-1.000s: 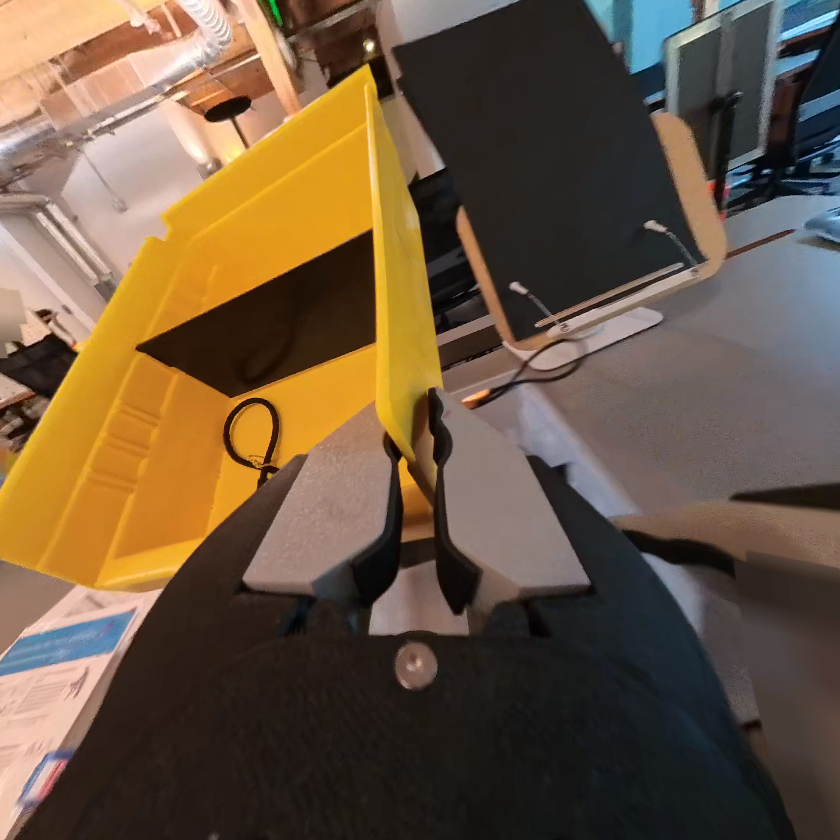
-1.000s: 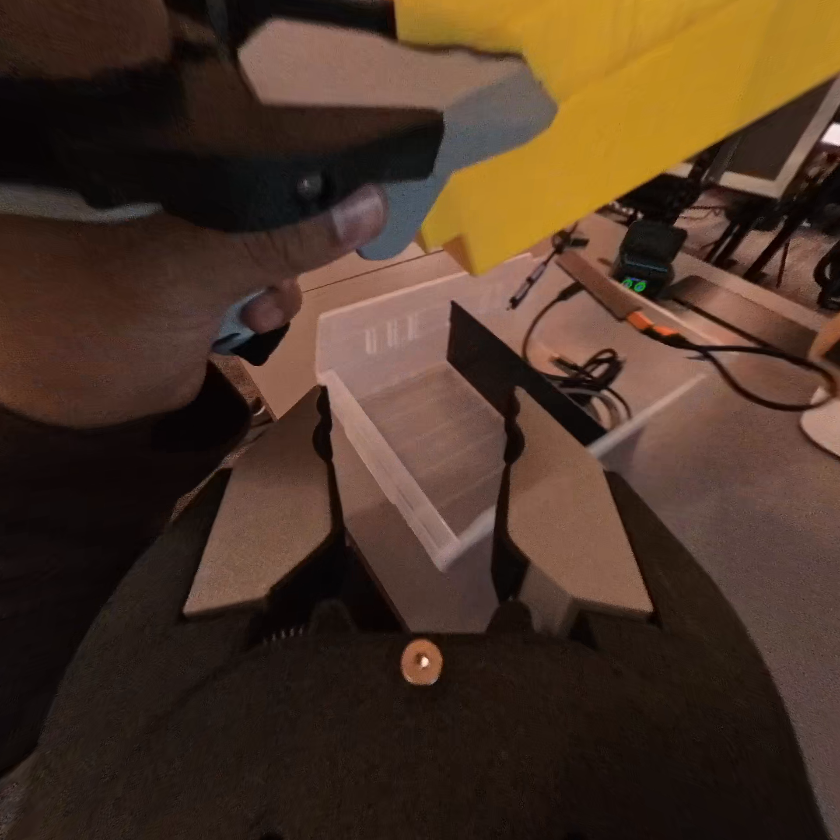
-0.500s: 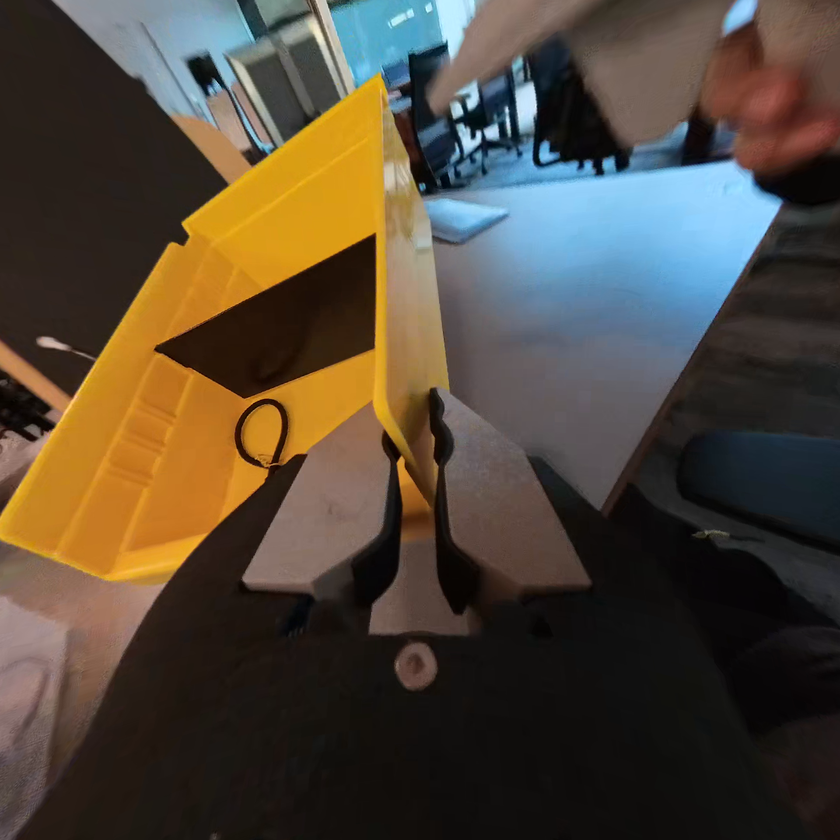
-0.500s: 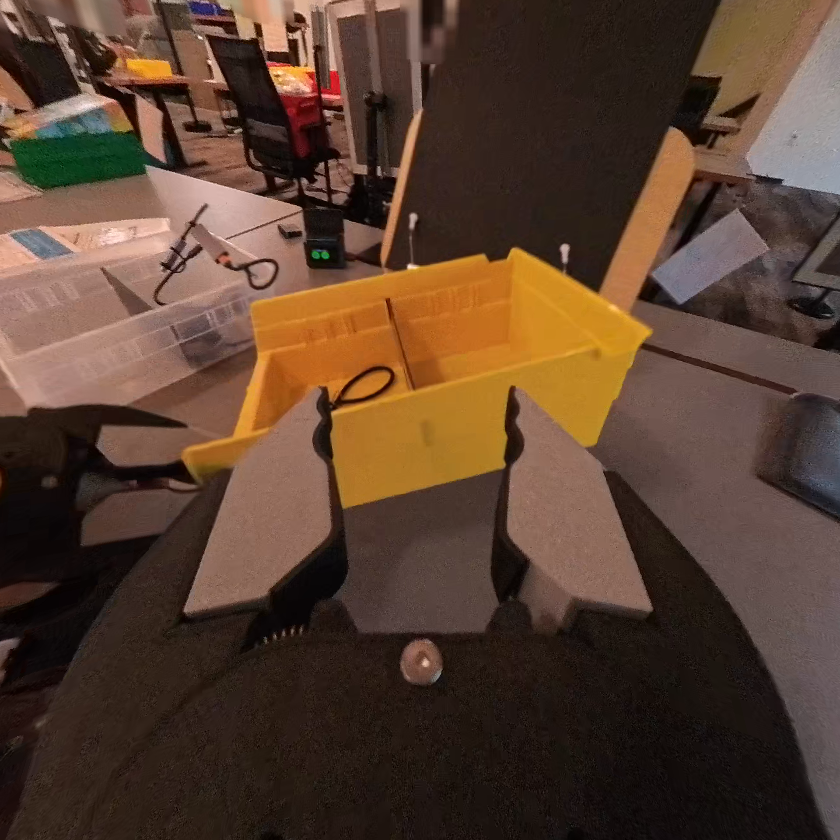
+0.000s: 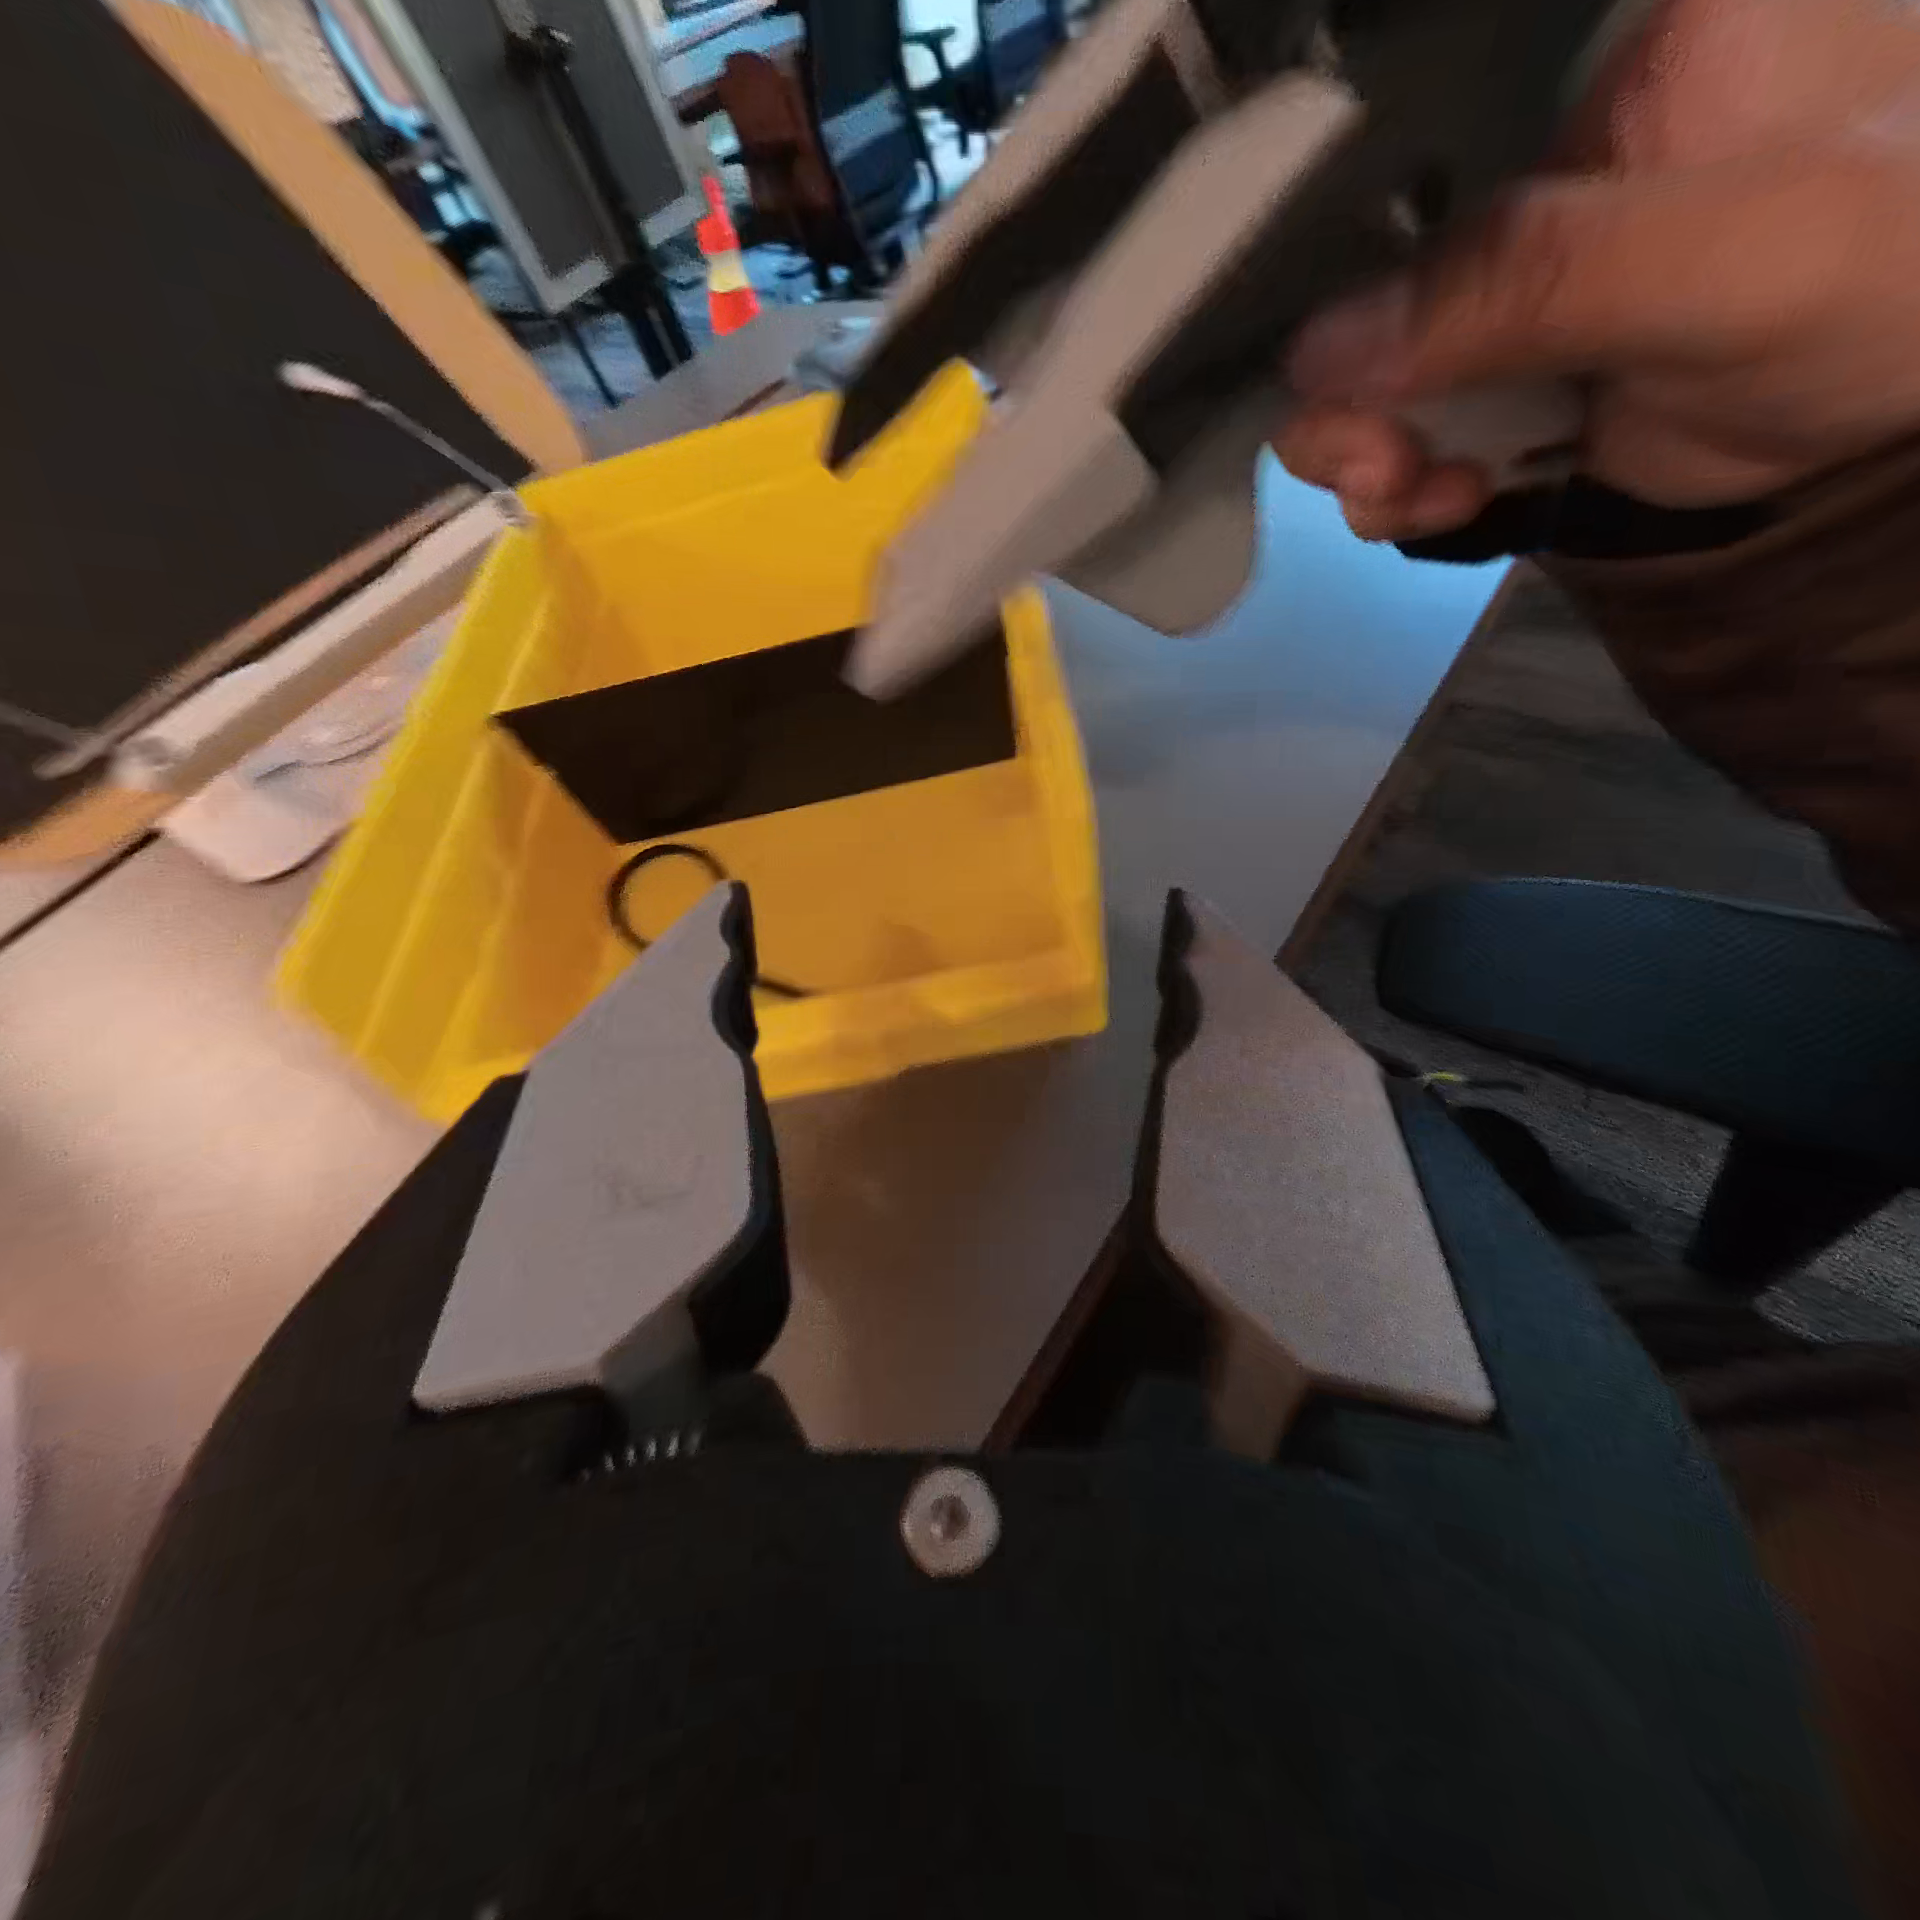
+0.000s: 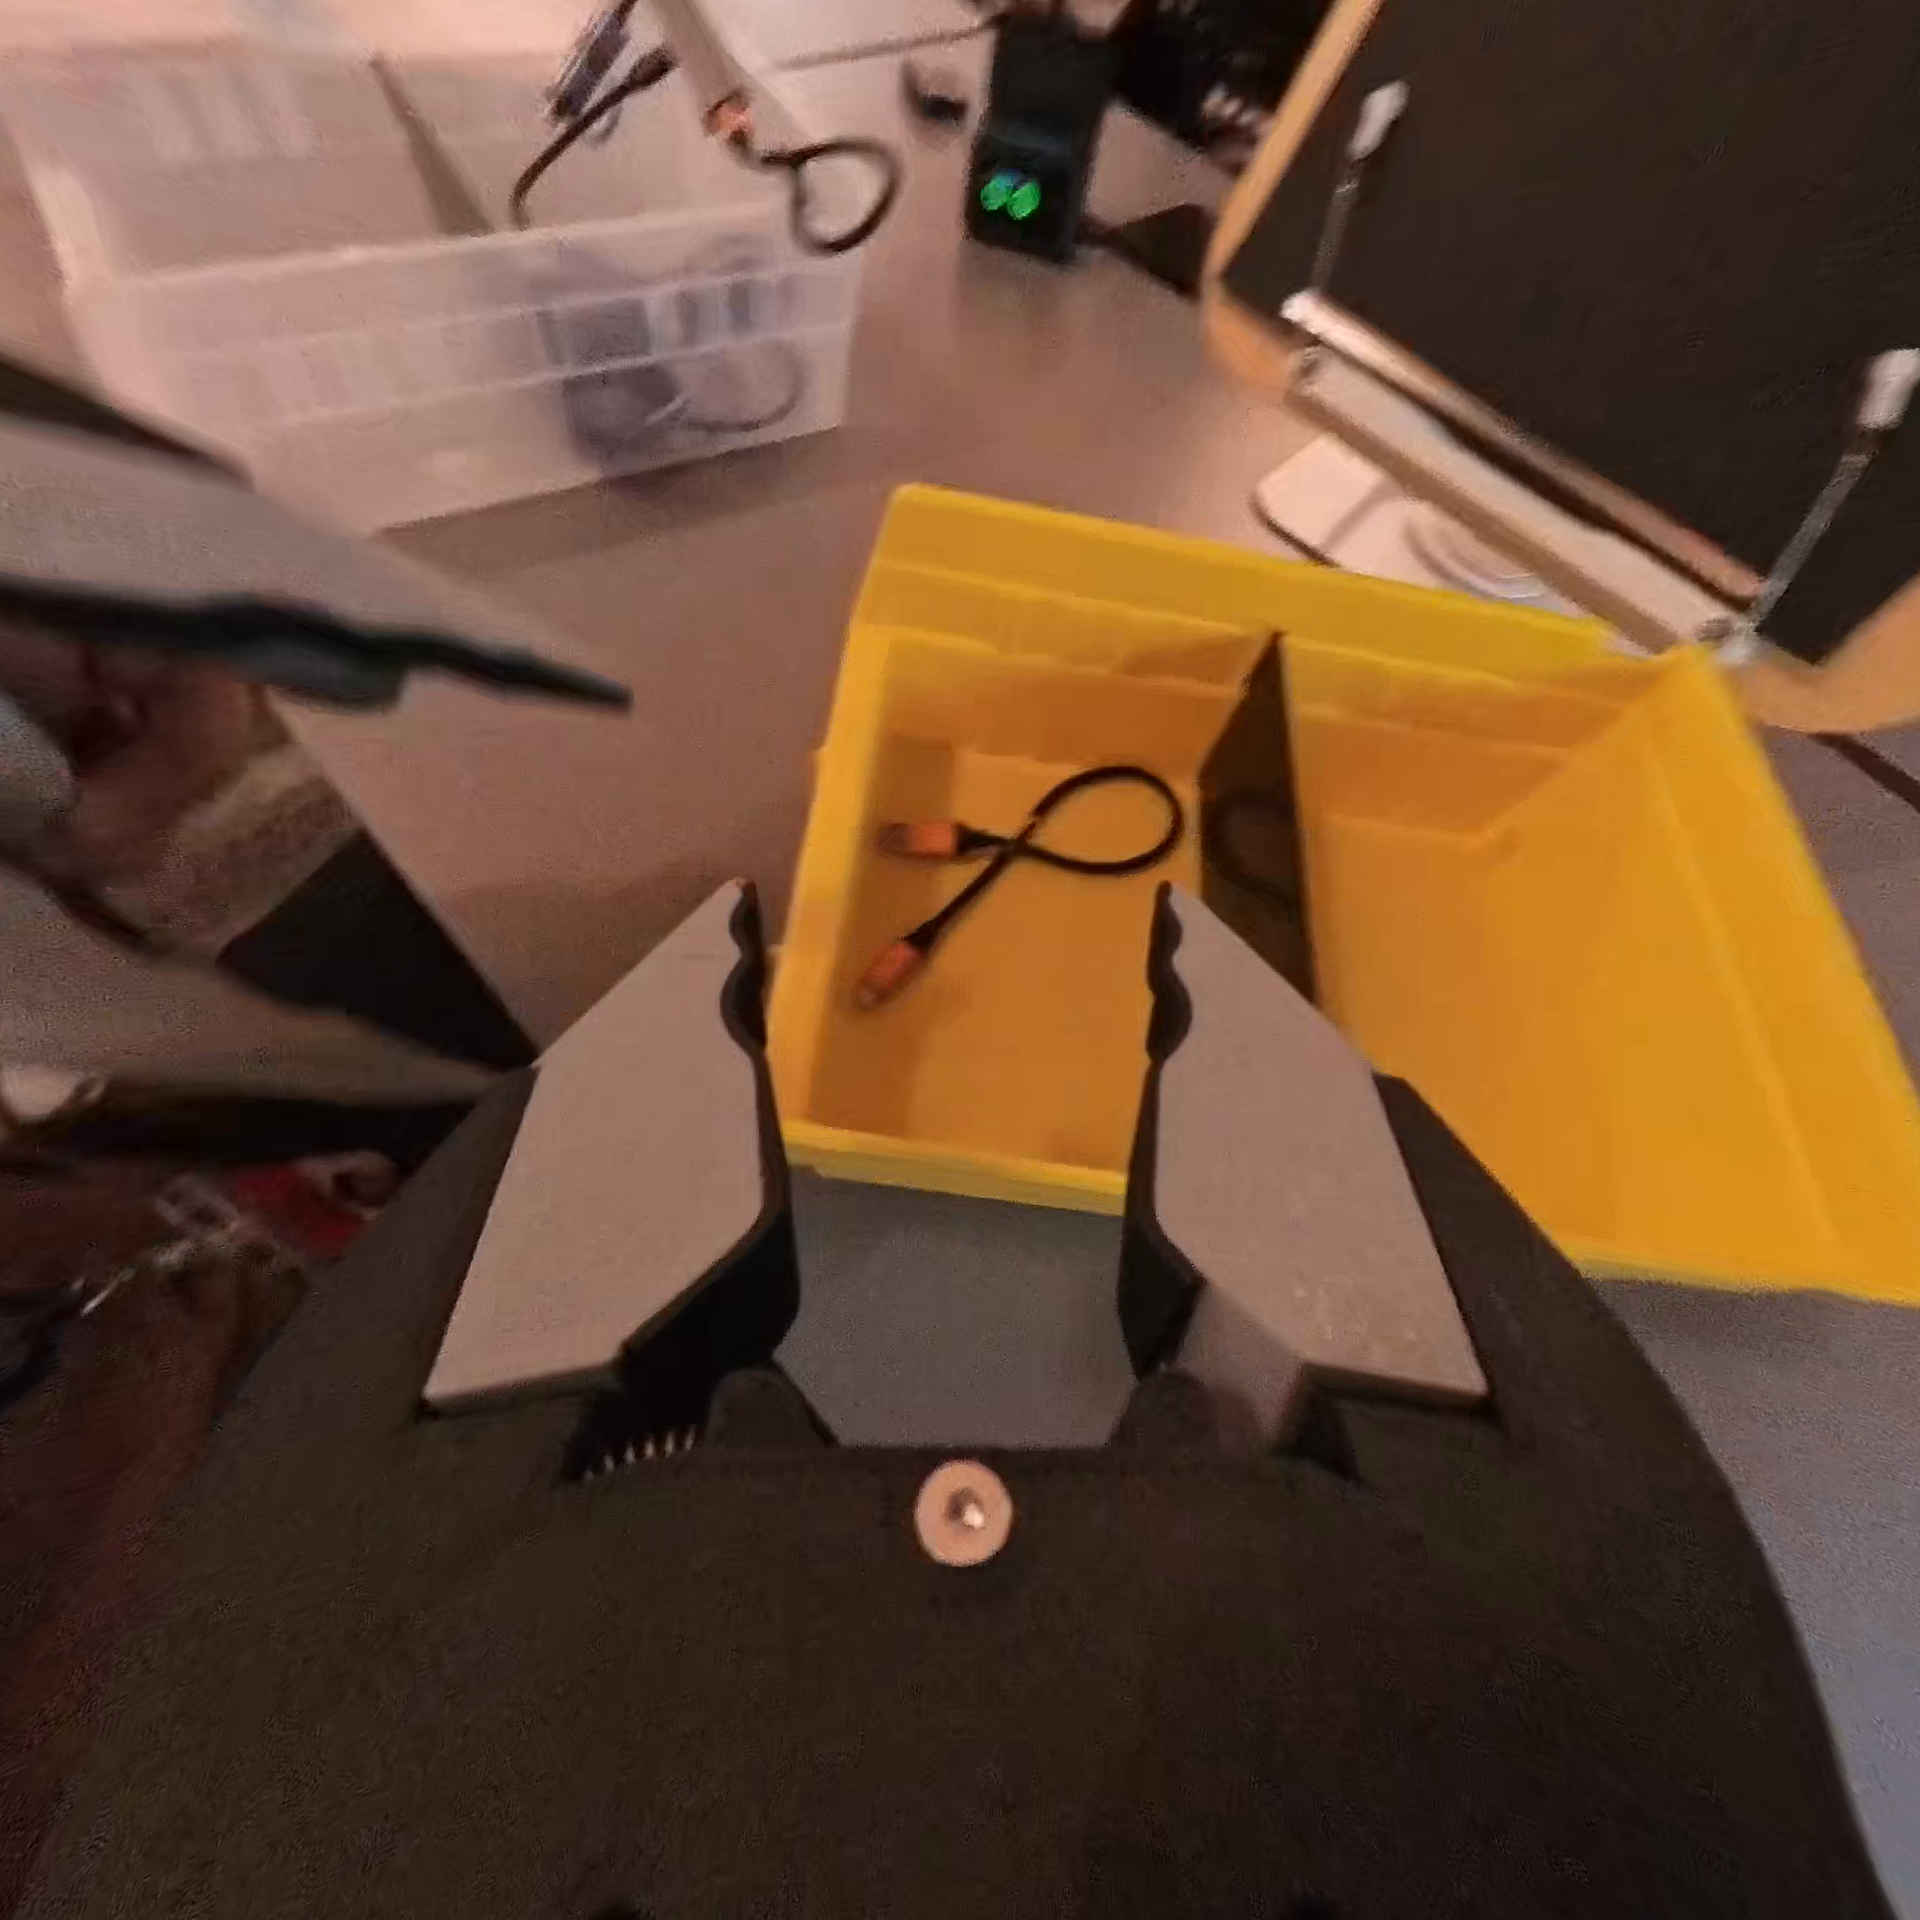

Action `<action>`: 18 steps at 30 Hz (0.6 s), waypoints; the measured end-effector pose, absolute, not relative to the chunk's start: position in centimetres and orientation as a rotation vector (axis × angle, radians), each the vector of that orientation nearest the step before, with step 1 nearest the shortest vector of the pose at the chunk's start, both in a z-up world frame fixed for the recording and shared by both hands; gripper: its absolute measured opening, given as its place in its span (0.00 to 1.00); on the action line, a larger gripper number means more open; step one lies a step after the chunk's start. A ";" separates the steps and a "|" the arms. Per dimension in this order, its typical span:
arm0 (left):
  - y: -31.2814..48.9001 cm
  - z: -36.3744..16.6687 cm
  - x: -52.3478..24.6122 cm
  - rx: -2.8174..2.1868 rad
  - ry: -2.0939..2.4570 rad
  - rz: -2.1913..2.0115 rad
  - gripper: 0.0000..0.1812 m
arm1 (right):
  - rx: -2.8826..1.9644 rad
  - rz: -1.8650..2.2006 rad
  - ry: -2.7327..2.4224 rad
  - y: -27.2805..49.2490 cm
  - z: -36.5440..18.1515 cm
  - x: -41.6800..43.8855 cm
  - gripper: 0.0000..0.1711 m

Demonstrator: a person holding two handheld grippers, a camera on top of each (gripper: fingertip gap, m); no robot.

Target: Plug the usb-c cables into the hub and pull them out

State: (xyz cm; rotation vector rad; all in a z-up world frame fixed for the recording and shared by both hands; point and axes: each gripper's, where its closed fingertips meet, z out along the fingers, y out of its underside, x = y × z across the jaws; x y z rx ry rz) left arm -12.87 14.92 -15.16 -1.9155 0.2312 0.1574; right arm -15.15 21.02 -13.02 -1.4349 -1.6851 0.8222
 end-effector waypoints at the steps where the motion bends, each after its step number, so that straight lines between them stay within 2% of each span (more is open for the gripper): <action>1: 13.3 -14.4 -14.3 -1.902 0.196 0.192 0.42 | -1.415 0.803 -1.760 19.3 -14.0 -15.3 0.42; 5: 6.5 -13.1 -22.4 -1.883 -0.006 0.430 0.40 | -1.343 0.604 -1.955 14.8 -18.1 -15.9 0.38; 6: 4.8 -13.5 -24.7 -1.895 -0.060 0.499 0.40 | -1.352 0.478 -1.968 15.7 -19.2 -15.6 0.38; 7: 3.3 -14.3 -26.9 -1.923 -0.116 0.554 0.41 | -1.368 0.342 -1.951 17.5 -19.9 -15.1 0.34; 8: 1.8 -15.4 -28.7 -1.970 -0.169 0.589 0.42 | -1.398 0.258 -1.929 19.5 -20.4 -14.4 0.39; 10: -0.7 -17.5 -31.5 -2.044 -0.251 0.629 0.43 | -1.531 0.295 -1.899 22.0 -20.8 -12.5 0.40; 13: -2.9 -19.1 -34.0 -2.050 -0.319 0.685 0.41 | -1.637 0.100 -1.691 29.3 -19.5 -8.1 0.36; 15: -3.3 -19.5 -35.0 -2.015 -0.343 0.692 0.35 | -1.710 0.015 -1.559 32.9 -18.7 -5.1 0.34; 16: -3.2 -19.7 -35.4 -2.002 -0.347 0.686 0.31 | -1.746 0.050 -1.526 33.4 -18.6 -4.2 0.37; 18: -3.3 -20.0 -36.4 -1.992 -0.365 0.720 0.17 | -1.752 0.267 -1.500 32.1 -18.1 -4.2 0.40</action>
